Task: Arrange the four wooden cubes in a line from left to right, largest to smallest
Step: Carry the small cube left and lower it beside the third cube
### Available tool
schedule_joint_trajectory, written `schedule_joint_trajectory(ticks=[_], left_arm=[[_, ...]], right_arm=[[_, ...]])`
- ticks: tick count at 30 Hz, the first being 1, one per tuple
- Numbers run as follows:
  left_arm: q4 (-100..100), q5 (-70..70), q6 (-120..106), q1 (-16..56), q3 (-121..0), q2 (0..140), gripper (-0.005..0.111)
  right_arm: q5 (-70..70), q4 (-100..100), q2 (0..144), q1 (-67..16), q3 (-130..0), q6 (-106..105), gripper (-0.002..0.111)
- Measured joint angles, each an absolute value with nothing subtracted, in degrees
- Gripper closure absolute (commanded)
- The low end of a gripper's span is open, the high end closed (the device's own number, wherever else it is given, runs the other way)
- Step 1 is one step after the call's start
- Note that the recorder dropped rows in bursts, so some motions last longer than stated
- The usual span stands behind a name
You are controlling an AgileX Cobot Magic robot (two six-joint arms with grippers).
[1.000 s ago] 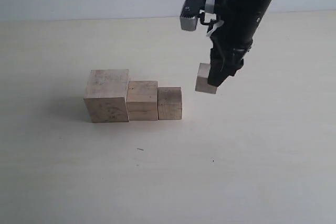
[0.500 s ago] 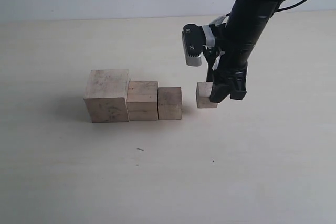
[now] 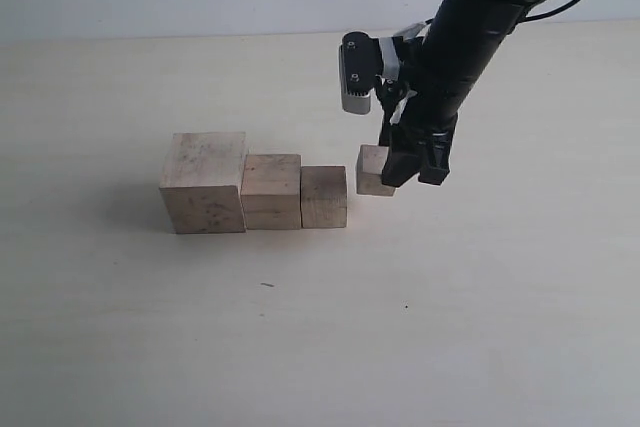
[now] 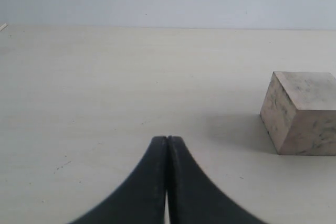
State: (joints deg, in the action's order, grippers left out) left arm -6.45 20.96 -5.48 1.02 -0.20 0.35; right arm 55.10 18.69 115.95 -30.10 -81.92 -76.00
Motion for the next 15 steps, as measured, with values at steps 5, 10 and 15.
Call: schedule_joint_trajectory(ticks=[5, 10, 15], left_arm=[[-6.5, 21.0, -5.5, 1.0, -0.2, 0.3, 0.107], [-6.5, 21.0, -5.5, 1.0, -0.2, 0.3, 0.107], [-6.5, 21.0, -5.5, 1.0, -0.2, 0.3, 0.107]], right_arm=[[54.6, 18.8, 117.3, -30.1, -81.8, -76.8, 0.108], [54.5, 20.5, 120.0, -30.1, -81.8, -76.9, 0.108], [54.1, 23.5, 120.2, -30.1, -81.7, -78.5, 0.108]])
